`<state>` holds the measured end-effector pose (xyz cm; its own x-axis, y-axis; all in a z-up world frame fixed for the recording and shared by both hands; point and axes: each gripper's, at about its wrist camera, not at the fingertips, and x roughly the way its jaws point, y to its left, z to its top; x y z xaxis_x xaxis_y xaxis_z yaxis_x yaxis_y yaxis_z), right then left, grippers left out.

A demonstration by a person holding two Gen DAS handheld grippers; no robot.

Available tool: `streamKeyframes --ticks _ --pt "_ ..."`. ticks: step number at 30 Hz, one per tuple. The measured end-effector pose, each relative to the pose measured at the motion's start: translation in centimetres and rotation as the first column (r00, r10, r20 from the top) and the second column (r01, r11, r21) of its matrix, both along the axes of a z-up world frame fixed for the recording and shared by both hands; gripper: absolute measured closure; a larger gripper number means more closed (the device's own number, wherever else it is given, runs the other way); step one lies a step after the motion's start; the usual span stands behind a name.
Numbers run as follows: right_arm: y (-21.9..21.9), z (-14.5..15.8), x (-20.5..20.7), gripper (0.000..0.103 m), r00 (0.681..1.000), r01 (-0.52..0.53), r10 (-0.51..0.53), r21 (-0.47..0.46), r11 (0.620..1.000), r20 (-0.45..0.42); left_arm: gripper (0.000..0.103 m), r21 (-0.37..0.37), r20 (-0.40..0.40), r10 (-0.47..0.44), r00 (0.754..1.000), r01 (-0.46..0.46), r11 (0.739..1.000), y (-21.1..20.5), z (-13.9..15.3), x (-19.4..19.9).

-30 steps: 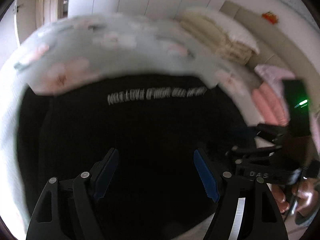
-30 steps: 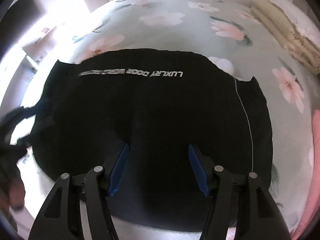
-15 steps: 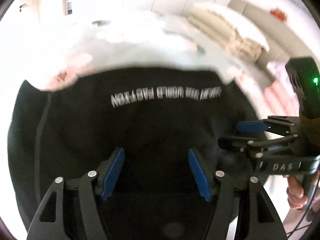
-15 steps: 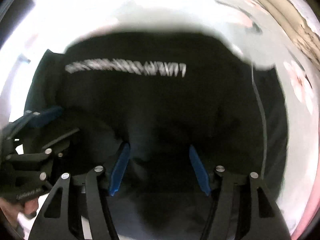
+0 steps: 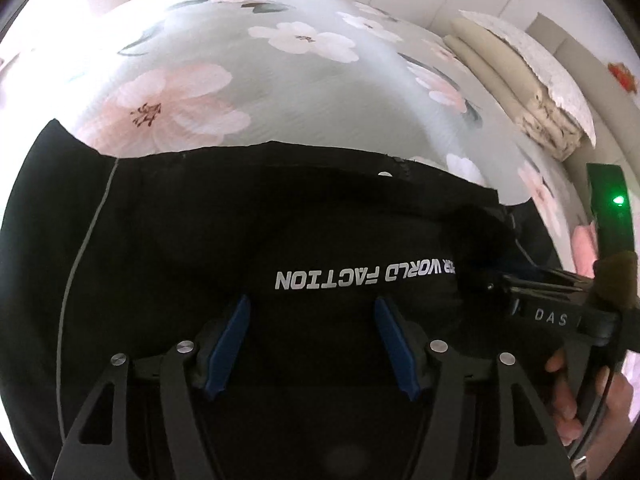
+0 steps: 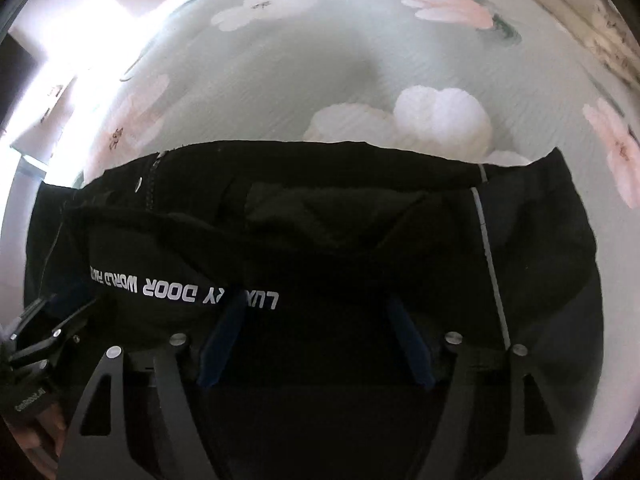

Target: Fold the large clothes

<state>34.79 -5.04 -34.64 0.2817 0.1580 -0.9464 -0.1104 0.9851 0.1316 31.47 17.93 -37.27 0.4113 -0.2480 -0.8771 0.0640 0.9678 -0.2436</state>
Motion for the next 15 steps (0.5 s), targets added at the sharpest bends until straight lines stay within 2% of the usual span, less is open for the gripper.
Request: streamKeyframes --ticks 6,8,10,11,15 --pt "-0.6 -0.3 -0.4 0.027 0.999 0.024 -0.024 0.002 1.0 0.045 0.034 0.09 0.05 -0.015 0.999 0.01 0.996 -1.2 0.0 -0.4" --pt "-0.8 0.1 -1.2 0.025 0.996 0.036 -0.036 0.007 0.999 0.082 0.034 0.063 0.051 -0.011 0.999 0.008 0.998 -0.6 0.3 -0.7" --pt "-1.6 0.5 -2.0 0.024 0.996 0.037 -0.039 0.035 0.999 0.08 0.034 0.023 0.053 -0.01 0.999 0.009 1.0 0.2 1.1 -1.4" --pt "-2.1 1.0 -2.7 0.024 0.997 0.033 -0.038 0.06 0.998 0.073 0.034 0.028 0.064 -0.013 0.998 0.011 1.0 0.6 1.9 -2.3" --pt "-4.3 3.2 -6.8 0.021 0.996 0.037 -0.047 0.141 0.989 0.073 0.034 0.123 0.114 -0.036 0.993 0.022 0.992 1.7 4.1 -6.8"
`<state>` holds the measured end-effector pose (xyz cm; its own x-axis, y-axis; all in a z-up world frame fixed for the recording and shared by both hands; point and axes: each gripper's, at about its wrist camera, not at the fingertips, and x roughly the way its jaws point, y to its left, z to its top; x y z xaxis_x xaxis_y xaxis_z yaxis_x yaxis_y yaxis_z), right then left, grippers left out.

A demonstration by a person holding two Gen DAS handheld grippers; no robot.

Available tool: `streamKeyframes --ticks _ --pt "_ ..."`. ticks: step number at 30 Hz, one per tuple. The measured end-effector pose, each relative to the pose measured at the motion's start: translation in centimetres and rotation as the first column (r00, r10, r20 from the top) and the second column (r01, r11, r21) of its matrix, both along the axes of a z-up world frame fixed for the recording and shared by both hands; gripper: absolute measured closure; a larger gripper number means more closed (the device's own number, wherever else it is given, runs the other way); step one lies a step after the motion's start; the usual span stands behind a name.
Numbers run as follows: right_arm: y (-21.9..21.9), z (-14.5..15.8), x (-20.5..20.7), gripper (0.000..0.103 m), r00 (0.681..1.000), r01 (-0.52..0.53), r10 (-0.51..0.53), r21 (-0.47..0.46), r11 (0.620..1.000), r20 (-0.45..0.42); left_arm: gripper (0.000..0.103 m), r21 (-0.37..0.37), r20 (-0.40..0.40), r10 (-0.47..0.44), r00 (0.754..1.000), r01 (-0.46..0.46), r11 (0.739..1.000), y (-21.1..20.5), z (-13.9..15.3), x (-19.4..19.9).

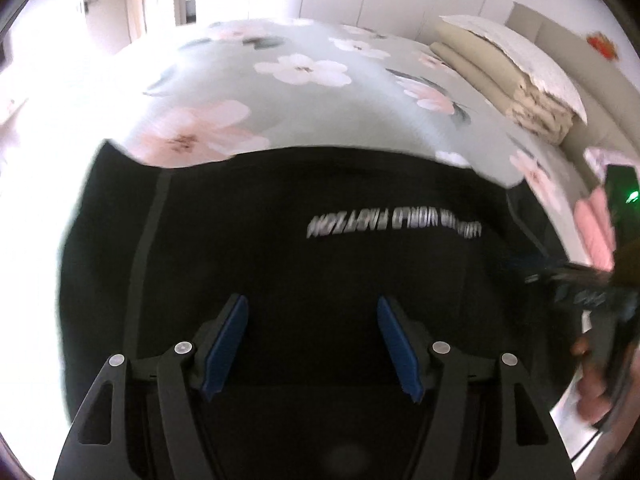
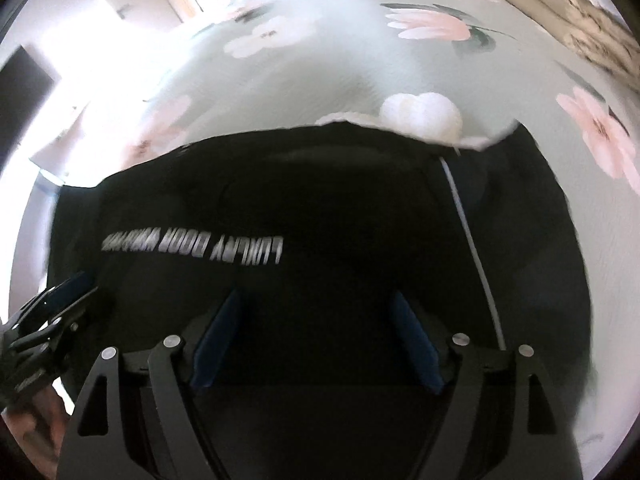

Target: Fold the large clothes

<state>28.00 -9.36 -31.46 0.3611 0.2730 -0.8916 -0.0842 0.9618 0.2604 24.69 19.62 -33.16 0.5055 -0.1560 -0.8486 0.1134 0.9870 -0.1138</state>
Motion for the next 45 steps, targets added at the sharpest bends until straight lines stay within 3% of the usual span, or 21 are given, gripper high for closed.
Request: streamKeyframes --ticks 3,9,12,16,19,23,25,27,28,31,33,36,39,43,45 --pt "-1.5 0.8 -3.9 0.02 1.0 -0.004 0.004 0.017 1.0 -0.026 0.034 0.034 -0.026 0.034 0.999 -0.033 0.999 2.3 0.3 -3.3" --pt "-2.9 0.4 -8.7 0.02 0.986 -0.106 0.087 -0.135 0.985 -0.139 0.034 0.092 -0.092 0.184 0.979 -0.175 0.98 9.1 -0.4 -6.0" --pt "-4.9 1.0 -9.0 0.02 0.988 -0.061 0.033 -0.188 0.98 -0.148 0.034 0.035 -0.108 0.23 0.967 -0.227 0.973 11.9 -0.2 -5.7" --pt "-8.4 2.9 -7.4 0.02 0.993 0.055 -0.067 -0.118 0.991 -0.099 0.034 -0.009 -0.091 0.168 0.982 -0.17 0.985 12.5 1.3 -4.2" --pt "-11.0 2.9 -5.0 0.018 0.986 0.134 -0.138 -0.051 0.99 -0.089 0.034 -0.124 -0.124 0.113 0.986 -0.128 0.984 13.5 1.5 -2.4" --pt "-14.6 0.0 -2.3 0.016 0.975 0.168 -0.156 0.061 0.984 -0.159 0.033 -0.126 -0.105 0.212 0.972 -0.225 0.966 16.5 0.3 -0.3" --pt "-15.1 -1.8 -1.3 0.016 0.968 0.167 -0.141 0.113 0.98 -0.207 0.033 -0.192 -0.153 0.199 0.968 -0.226 0.955 17.8 -1.2 0.4" --pt "-15.8 -3.4 -0.9 0.015 0.962 0.17 -0.12 0.192 0.967 -0.246 0.033 -0.321 -0.215 0.154 0.964 -0.219 0.921 18.9 -2.9 0.8" --pt "-16.5 -4.2 -0.9 0.014 0.957 0.183 -0.114 0.251 0.95 -0.267 0.033 -0.403 -0.256 0.131 0.958 -0.229 0.886 19.6 -4.1 0.8" --pt "-18.0 -6.7 -1.0 0.004 0.935 0.222 -0.08 0.394 0.892 -0.346 0.029 -0.504 -0.32 0.129 0.939 -0.284 0.815 20.7 -6.6 0.8" --pt "-18.6 -7.7 -1.1 0.002 0.931 0.217 -0.044 0.455 0.864 -0.362 0.027 -0.534 -0.324 0.124 0.938 -0.29 0.794 20.8 -7.2 0.8" --pt "-18.0 -7.4 -1.0 0.0 0.941 0.143 0.023 0.458 0.877 -0.337 0.027 -0.586 -0.351 0.077 0.933 -0.283 0.759 20.7 -8.3 1.1" --pt "-17.5 -7.4 -0.6 0.0 0.948 0.098 0.064 0.478 0.873 -0.311 0.027 -0.655 -0.392 0.045 0.919 -0.313 0.687 21.4 -10.2 0.9" --pt "-17.4 -7.4 0.5 0.0 0.956 0.052 0.114 0.537 0.842 -0.271 0.028 -0.685 -0.368 0.086 0.926 -0.332 0.649 21.9 -10.2 0.9" --pt "-17.8 -7.8 1.1 0.0 0.953 0.045 0.135 0.565 0.824 -0.273 0.028 -0.715 -0.352 0.094 0.931 -0.332 0.615 22.3 -9.8 1.0"
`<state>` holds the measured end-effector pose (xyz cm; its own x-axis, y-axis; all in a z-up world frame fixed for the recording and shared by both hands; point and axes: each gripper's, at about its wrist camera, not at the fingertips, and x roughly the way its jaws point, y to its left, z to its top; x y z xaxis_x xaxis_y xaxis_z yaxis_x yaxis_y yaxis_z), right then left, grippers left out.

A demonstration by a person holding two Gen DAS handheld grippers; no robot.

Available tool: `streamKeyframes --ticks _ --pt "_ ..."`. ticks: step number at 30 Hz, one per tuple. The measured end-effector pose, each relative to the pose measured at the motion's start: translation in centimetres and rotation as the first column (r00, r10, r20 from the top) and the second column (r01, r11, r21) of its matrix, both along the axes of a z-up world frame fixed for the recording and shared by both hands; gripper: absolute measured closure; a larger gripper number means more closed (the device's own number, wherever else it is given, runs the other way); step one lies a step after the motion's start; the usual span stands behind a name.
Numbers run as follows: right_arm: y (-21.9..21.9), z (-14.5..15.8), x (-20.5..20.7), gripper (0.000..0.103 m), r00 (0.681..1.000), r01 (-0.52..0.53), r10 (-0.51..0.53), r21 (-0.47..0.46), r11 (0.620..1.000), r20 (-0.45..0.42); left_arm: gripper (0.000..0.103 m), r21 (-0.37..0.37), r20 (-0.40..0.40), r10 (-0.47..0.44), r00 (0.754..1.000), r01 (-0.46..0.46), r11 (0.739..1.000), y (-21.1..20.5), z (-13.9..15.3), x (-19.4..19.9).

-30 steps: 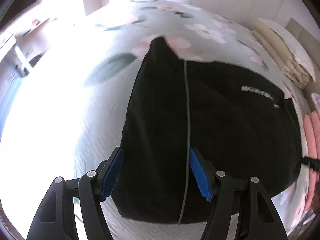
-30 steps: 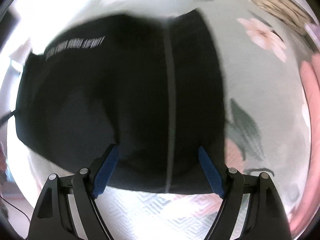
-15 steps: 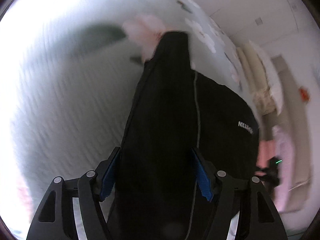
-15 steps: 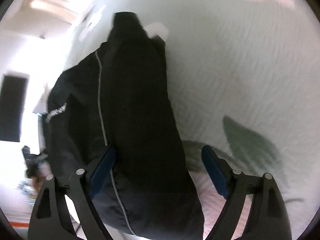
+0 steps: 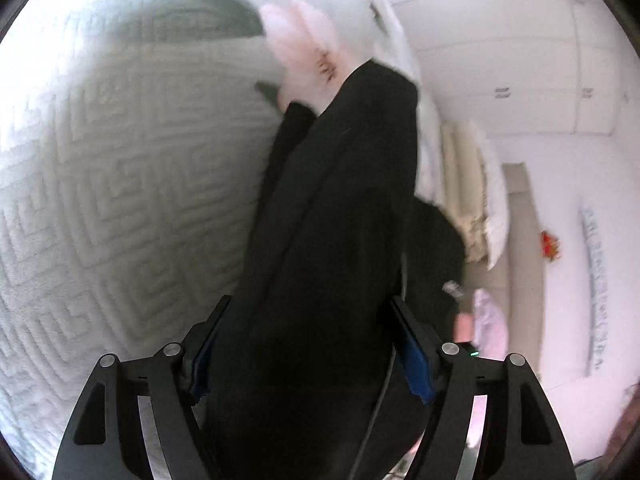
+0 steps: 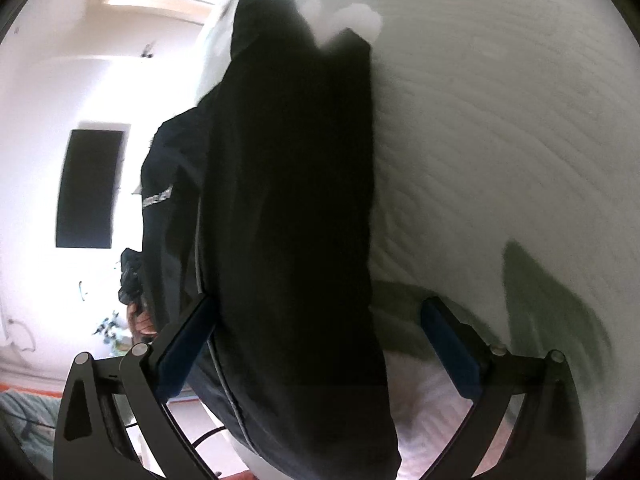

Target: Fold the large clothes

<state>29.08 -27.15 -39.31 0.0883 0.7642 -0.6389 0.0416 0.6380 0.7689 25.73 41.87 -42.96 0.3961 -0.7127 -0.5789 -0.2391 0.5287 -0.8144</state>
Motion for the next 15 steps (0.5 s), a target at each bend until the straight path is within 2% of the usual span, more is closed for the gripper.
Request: streamKeyframes --ticks 4,7,11,13,15 --pt "-1.4 -0.5 -0.1 0.0 1.0 -0.011 0.013 0.093 0.996 -0.02 0.026 -0.03 -0.007 -0.011 1.0 0.011 0.999 0.0 -0.1 -0.3" --pt "-1.5 -1.0 0.2 0.0 0.999 -0.035 0.037 0.104 0.994 -0.018 0.023 -0.088 -0.041 -0.012 0.999 0.008 0.996 0.0 -1.1 0.3" --pt "0.1 -1.3 1.6 0.0 0.998 -0.067 0.065 0.142 0.988 0.018 0.021 -0.089 -0.065 -0.014 0.998 0.008 0.996 -1.0 -2.0 1.2" --pt "1.5 -1.2 2.5 0.0 0.995 -0.09 0.085 0.137 0.986 0.046 0.021 -0.096 -0.068 -0.007 0.998 0.001 0.995 -1.5 -2.2 1.5" --pt "3.6 -1.0 3.1 0.0 0.99 -0.126 0.12 0.081 0.989 0.078 0.021 -0.089 -0.069 -0.004 0.998 -0.002 0.996 -1.7 -2.3 1.6"
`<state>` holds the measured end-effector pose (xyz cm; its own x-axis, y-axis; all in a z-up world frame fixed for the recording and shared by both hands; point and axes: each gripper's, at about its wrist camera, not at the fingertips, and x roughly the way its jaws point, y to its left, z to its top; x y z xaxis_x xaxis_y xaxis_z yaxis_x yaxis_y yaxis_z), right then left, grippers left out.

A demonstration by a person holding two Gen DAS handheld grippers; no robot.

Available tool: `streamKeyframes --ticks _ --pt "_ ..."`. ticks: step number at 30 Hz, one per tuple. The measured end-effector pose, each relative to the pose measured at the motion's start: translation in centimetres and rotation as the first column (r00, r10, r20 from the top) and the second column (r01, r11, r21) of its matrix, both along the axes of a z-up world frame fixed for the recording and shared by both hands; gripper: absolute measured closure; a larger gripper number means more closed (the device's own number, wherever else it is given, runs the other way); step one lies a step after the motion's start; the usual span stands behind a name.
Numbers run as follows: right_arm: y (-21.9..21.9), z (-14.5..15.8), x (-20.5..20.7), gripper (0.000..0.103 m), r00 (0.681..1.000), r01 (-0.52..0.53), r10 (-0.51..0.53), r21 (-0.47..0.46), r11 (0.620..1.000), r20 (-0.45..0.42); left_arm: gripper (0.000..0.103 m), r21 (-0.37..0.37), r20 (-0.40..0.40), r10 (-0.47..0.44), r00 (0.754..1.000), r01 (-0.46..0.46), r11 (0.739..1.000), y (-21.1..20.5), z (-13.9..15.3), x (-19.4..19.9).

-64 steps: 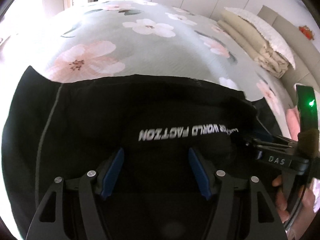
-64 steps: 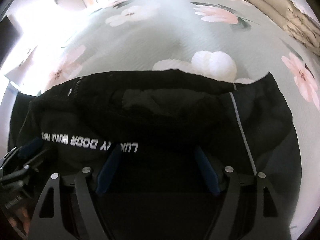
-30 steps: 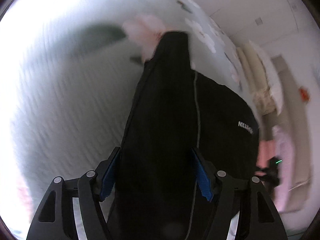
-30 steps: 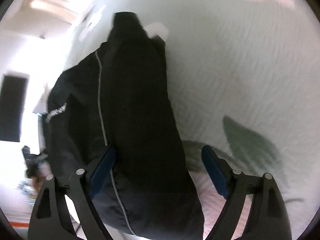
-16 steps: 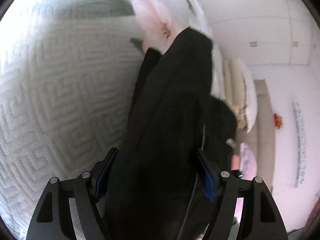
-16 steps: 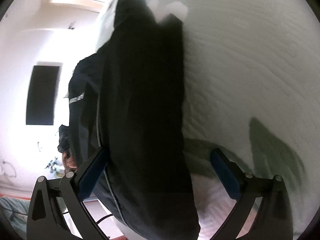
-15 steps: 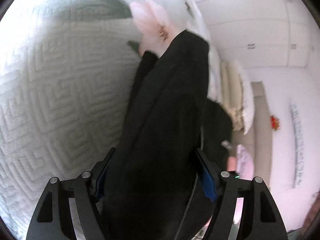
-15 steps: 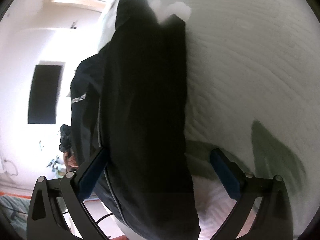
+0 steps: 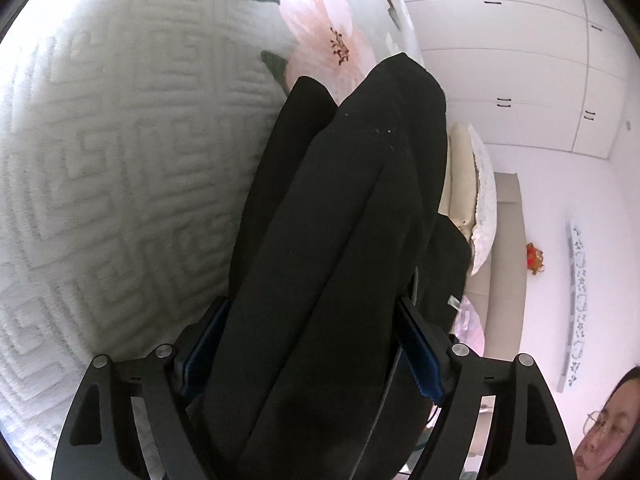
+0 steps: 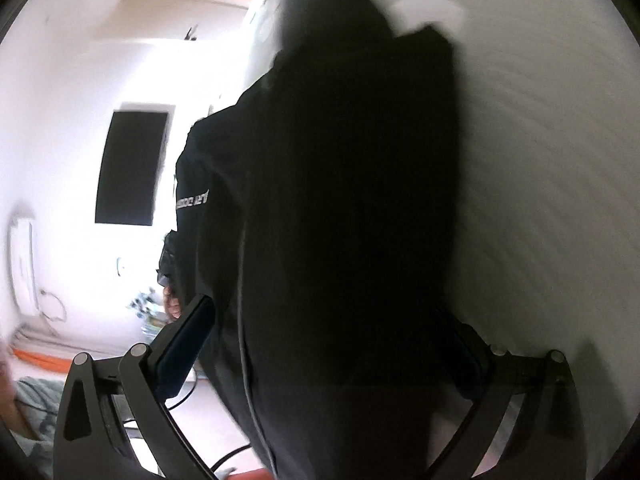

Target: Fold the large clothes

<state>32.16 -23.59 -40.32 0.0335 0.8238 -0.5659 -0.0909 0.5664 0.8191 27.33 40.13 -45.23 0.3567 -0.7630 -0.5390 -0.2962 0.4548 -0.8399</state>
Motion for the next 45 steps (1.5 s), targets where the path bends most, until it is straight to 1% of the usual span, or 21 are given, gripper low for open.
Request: streamKeyframes --ticks 1,2,3,5,7,11,14,18,20,22,24,27,30,34,38,39,41,42,43,44,45 --pt "0.6 0.2 0.1 0.0 1.0 -0.009 0.009 -0.024 1.0 0.015 0.022 0.013 -0.003 0.006 1.0 -0.006 1.0 -0.1 0.1 0.0" --pt "1.1 0.5 0.1 0.006 0.999 -0.016 0.018 -0.057 0.998 0.031 0.028 0.043 0.006 0.013 1.0 -0.013 0.999 -0.2 0.5 -0.1" --pt "1.2 0.8 0.0 0.01 0.999 -0.019 0.023 -0.082 0.996 0.042 0.043 0.089 0.025 0.006 1.0 -0.008 0.996 -0.9 1.1 -0.1" --pt "0.4 1.5 -0.5 0.033 0.998 -0.001 0.008 -0.115 0.993 0.062 0.058 0.19 0.092 -0.029 0.995 0.011 0.982 -2.0 2.9 -0.8" --pt "0.1 2.2 -1.2 0.045 0.996 0.022 -0.012 -0.125 0.992 0.084 0.067 0.184 0.157 -0.007 0.988 -0.023 0.983 -2.1 4.7 -2.0" --pt "2.1 5.3 -2.2 0.057 0.986 0.04 0.002 -0.255 0.966 0.165 0.075 0.134 0.234 0.019 0.972 -0.051 0.99 -2.7 7.7 -3.2" --pt "4.2 8.8 -3.6 0.061 0.974 0.072 -0.007 -0.283 0.956 0.224 0.078 0.127 0.287 -0.002 0.958 -0.036 0.991 -2.7 10.6 -3.9" --pt "9.2 13.9 -6.4 0.062 0.953 0.051 0.054 -0.331 0.942 0.3 0.08 0.105 0.362 0.0 0.932 -0.041 0.994 0.8 14.9 -5.5" --pt "12.2 16.1 -8.0 0.062 0.943 0.047 0.065 -0.325 0.945 0.326 0.081 0.105 0.388 0.011 0.922 -0.056 0.993 3.7 16.9 -6.4" --pt "15.4 17.9 -9.4 0.062 0.936 0.042 0.072 -0.314 0.948 0.344 0.081 0.102 0.411 0.031 0.911 -0.08 0.992 8.5 19.3 -8.1" --pt "19.6 19.4 -11.0 0.062 0.928 0.032 0.082 -0.297 0.954 0.363 0.081 0.128 0.42 0.026 0.907 -0.087 0.988 12.1 21.3 -9.2" --pt "26.0 20.2 -12.7 0.062 0.927 0.004 0.096 -0.265 0.964 0.364 0.081 0.185 0.423 0.004 0.906 -0.091 0.979 17.9 23.6 -10.9" --pt "31.4 19.7 -13.6 0.062 0.931 -0.028 0.113 -0.24 0.97 0.347 0.081 0.225 0.415 0.008 0.91 -0.111 0.968 23.4 24.7 -12.8" --pt "38.8 16.5 -13.6 0.062 0.945 -0.069 0.139 -0.234 0.97 0.296 0.081 0.237 0.391 0.052 0.919 -0.155 0.959 29.5 23.8 -15.2" --pt "41.6 13.2 -13.8 0.062 0.962 -0.099 0.158 -0.255 0.962 0.224 0.081 0.241 0.333 0.093 0.938 -0.18 0.954 33.9 19.4 -16.2" --pt "42.2 12.4 -13.8 0.062 0.964 -0.102 0.16 -0.263 0.959 0.211 0.081 0.24 0.297 0.108 0.949 -0.183 0.953 35.1 17.5 -16.2" --pt "43.4 8.6 -13.3 0.061 0.976 -0.107 0.159 -0.306 0.946 0.149 0.08 0.242 0.221 0.144 0.965 -0.197 0.95 37.4 13.3 -16.1" --pt "43.4 6.6 -13.1 0.059 0.981 -0.103 0.152 -0.342 0.934 0.118 0.08 0.206 0.201 0.18 0.963 -0.221 0.953 38.6 10.8 -16.1" --pt "43.1 4.9 -12.9 0.054 0.987 -0.089 0.132 -0.375 0.923 0.092 0.08 0.177 0.157 0.235 0.959 -0.262 0.949 40.1 7.9 -16.2" --pt "42.1 2.8 -12.7 0.046 0.994 -0.069 0.096 -0.383 0.921 0.051 0.076 0.142 0.116 0.278 0.954 -0.293 0.945 41.4 5.5 -16.6" --pt "40.2 1.4 -12.8 0.042 0.999 -0.034 0.041 -0.342 0.939 0.013 0.072 0.071 0.081 0.303 0.949 -0.309 0.948 42.4 3.2 -16.8"
